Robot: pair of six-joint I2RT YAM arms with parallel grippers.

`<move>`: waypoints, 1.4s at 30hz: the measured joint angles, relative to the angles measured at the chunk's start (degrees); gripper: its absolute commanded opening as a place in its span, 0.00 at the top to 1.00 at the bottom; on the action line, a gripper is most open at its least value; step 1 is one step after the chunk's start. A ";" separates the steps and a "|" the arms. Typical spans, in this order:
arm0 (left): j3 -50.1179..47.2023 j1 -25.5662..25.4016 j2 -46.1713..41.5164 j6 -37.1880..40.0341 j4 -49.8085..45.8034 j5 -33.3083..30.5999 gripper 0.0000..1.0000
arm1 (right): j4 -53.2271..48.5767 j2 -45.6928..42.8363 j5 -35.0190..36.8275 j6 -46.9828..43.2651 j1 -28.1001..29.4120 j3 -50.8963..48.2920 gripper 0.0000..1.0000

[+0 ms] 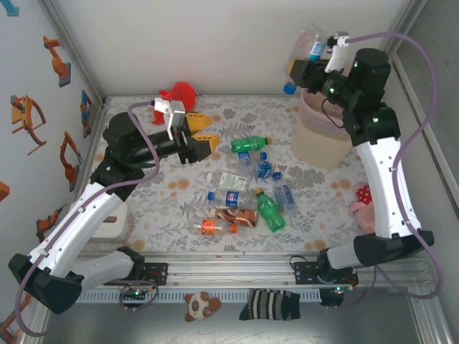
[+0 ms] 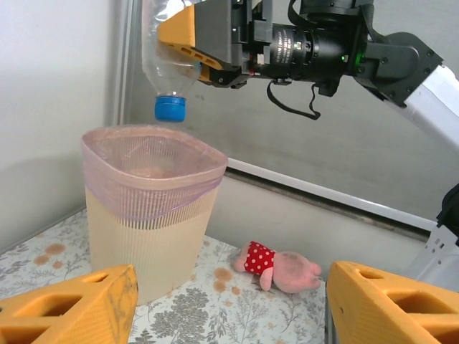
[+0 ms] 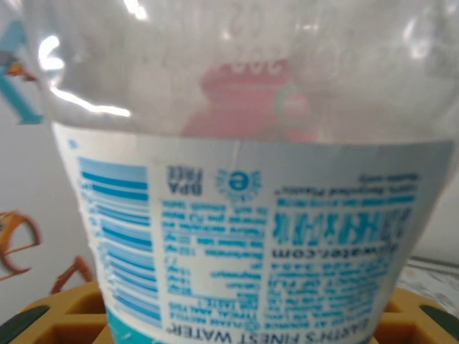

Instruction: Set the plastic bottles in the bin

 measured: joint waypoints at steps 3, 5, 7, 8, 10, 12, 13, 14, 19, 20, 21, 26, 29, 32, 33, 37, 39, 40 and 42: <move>0.00 0.09 0.00 0.00 -0.20 -0.24 0.30 | -4.85 2.97 2.05 1.25 -4.44 3.43 0.55; -0.02 0.13 0.00 0.02 -0.42 -0.46 0.30 | -8.02 5.40 2.78 1.88 -7.28 5.51 0.55; -0.11 0.15 0.00 0.02 -0.52 -0.68 0.30 | -10.69 7.89 3.34 2.12 -9.51 7.23 0.55; -0.15 0.22 0.00 0.02 -0.70 -0.85 0.30 | -12.24 9.40 3.67 2.21 -10.62 8.17 0.55; -0.35 0.37 0.02 0.02 -0.98 -1.16 0.30 | -15.15 12.13 4.07 2.25 -12.22 10.27 0.55; -0.50 0.42 0.07 0.02 -1.29 -1.36 0.30 | -17.90 15.37 4.24 2.23 -13.68 12.81 0.55; -0.55 0.44 0.11 0.02 -1.33 -1.46 0.30 | -18.97 16.63 4.24 2.14 -14.19 13.75 0.55; -0.57 0.46 0.15 0.02 -1.42 -1.49 0.30 | -20.15 17.97 4.22 2.03 -14.64 14.80 0.55; -0.66 0.48 0.24 0.02 -2.01 -1.55 0.30 | -24.76 24.15 3.87 1.31 -15.76 18.73 0.54; -0.66 0.55 0.24 0.02 -2.12 -1.60 0.30 | -25.49 25.33 3.61 1.18 -15.78 19.26 0.54; -0.68 0.63 0.26 0.02 -2.12 -1.64 0.30 | -26.23 26.53 3.28 0.98 -15.87 19.76 0.54; -0.83 0.81 0.72 0.02 -2.23 -1.86 0.30 | -28.72 31.15 1.92 0.09 -15.87 20.04 0.52; -1.14 0.81 1.09 0.00 -2.51 -1.95 0.30 | -30.14 33.73 1.05 -0.15 -15.87 20.04 0.51; -1.42 0.81 1.36 0.00 -2.93 -2.12 0.30 | -30.95 35.93 0.07 -0.44 -15.87 20.04 0.50; -1.49 0.85 1.44 0.00 -2.95 -2.12 0.30 | -31.19 36.59 -0.26 -0.59 -15.87 20.04 0.50; -1.49 0.92 1.97 -0.02 -2.99 -2.12 0.30 | -31.87 39.04 -0.85 -1.05 -15.93 20.04 0.48; -1.49 1.03 2.14 -0.04 -2.99 -2.14 0.30 | -31.98 40.22 -1.01 -1.20 -16.02 20.04 0.47; -1.49 1.11 2.21 -0.04 -2.99 -2.16 0.30 | -32.13 40.76 -1.11 -1.20 -16.06 20.06 0.47; -1.49 1.11 2.38 -0.04 -2.99 -2.34 0.30 | -32.50 41.75 -1.46 -1.20 -16.20 20.06 0.44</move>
